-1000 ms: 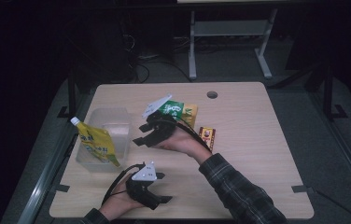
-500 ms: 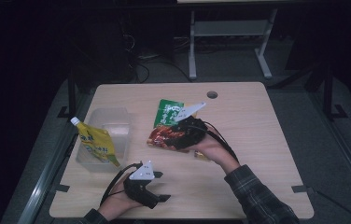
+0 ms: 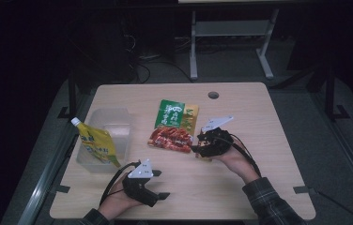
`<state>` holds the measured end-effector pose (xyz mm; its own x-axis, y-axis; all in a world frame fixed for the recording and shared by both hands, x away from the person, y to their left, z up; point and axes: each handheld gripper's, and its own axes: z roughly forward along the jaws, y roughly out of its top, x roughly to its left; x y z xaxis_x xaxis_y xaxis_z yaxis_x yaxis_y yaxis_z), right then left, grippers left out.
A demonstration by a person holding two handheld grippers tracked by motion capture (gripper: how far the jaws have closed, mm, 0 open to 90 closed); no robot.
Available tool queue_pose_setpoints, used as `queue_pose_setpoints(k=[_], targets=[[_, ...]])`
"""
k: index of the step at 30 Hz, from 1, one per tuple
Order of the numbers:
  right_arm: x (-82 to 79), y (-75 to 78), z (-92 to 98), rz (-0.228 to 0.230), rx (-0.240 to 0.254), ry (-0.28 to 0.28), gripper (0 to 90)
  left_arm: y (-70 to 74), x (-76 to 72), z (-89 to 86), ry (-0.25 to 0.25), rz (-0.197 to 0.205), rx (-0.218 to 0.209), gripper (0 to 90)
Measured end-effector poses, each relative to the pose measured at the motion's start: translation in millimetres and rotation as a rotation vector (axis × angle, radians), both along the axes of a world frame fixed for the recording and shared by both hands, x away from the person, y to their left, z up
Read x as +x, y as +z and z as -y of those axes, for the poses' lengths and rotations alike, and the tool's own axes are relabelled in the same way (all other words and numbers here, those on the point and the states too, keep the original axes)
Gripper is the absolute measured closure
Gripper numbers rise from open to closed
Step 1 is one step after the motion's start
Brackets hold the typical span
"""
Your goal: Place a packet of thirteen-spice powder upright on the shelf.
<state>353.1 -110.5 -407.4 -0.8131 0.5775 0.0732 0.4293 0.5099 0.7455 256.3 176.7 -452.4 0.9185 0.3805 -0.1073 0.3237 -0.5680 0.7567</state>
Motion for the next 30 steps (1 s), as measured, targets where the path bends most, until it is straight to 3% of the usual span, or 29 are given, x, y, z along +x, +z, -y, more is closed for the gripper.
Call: queue_pose_setpoints(k=[2,7,8,11,14,17,20,22,24,25,26,29,30], targets=[[3.6,-1.9,4.3,-0.006,0.002,-0.011,50.8,0.3,0.7,-0.8,-0.005,0.004,0.012,17.2],[27.7,-10.4,24.1,-0.012,0.042,-0.1,70.7,-0.2,-0.8,-1.8,0.018,-0.008,-0.01,17.7],[27.7,-10.4,24.1,-0.012,0.042,-0.1,70.7,-0.1,-0.8,-2.2,0.02,-0.007,-0.011,17.7],[45.5,-22.7,33.2,-0.014,0.048,-0.148,85.0,0.1,-1.0,-3.6,0.022,-0.005,-0.007,17.8],[52.4,-28.5,37.3,-0.007,0.043,-0.169,89.6,0.2,-1.0,-3.9,0.022,-0.006,-0.009,17.9],[61.5,-38.2,41.7,0.005,0.024,-0.213,89.6,0.0,-0.3,-3.2,0.021,-0.006,-0.012,17.9],[74.6,-45.5,47.8,0.005,0.019,-0.296,89.7,-0.9,0.7,-2.2,0.016,-0.009,-0.008,17.9],[81.2,-44.3,47.1,0.011,0.008,-0.314,89.8,-1.5,0.7,-2.2,0.011,-0.007,-0.001,17.9],[84.6,-43.6,47.3,0.02,0.027,-0.317,89.8,-1.1,-0.1,-2.3,0.011,-0.008,-0.003,17.9],[88.8,-43.9,46.8,-0.005,0.031,-0.321,89.8,-0.6,-0.5,-2.3,0.013,-0.009,-0.008,17.9],[92.4,-44.7,44.8,0.0,-0.014,-0.328,89.8,-0.2,-0.5,-2.3,0.013,-0.006,-0.011,18.0],[97.7,-46.4,43.6,-0.009,-0.014,-0.324,89.8,-0.4,-0.1,-2.5,0.012,-0.006,-0.01,18.0],[97.8,-48.2,42.9,-0.018,-0.038,-0.314,89.8,-0.5,0.0,-2.8,0.013,-0.008,-0.01,18.0]])
